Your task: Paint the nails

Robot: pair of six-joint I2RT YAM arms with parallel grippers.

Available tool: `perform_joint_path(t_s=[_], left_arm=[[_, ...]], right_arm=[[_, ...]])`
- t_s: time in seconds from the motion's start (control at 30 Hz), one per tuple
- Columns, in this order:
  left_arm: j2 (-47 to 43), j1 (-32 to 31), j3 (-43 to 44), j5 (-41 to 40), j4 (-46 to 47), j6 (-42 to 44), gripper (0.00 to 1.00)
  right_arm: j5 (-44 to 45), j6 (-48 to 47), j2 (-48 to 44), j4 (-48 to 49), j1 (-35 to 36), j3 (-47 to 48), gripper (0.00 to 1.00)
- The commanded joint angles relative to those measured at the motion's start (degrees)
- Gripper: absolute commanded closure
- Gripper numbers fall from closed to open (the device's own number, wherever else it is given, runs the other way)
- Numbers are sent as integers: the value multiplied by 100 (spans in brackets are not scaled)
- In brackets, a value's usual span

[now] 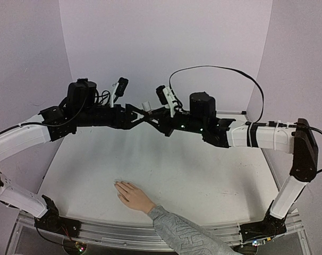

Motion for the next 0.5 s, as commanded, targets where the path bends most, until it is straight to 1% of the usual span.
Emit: perform_joint_path(t_s=[0.0,0.07,0.13,0.23,0.37,0.47], left_arm=[[-625,-12,-354,673,937,-87,10],[-648,-16,-445,830,1095,-163,6],[-627,-12,-489,886,1278,-251,6],[-565,-16,-510,1000,1439,-346,8],[-448,-14,-437,1224,1503,-389,25],[-432,-24,-435,1280,1505,-381,36]], right_arm=[[-3343,1059,-333,321,-315,164,100],[-4104,1297,-223,429,-328,264,100],[-4632,1542,-129,631,-329,302,100],[-4818,1668,-77,793,-326,296,100],[-4709,1746,-44,931,-319,296,100],[-4654,1784,23,992,-330,332,100]])
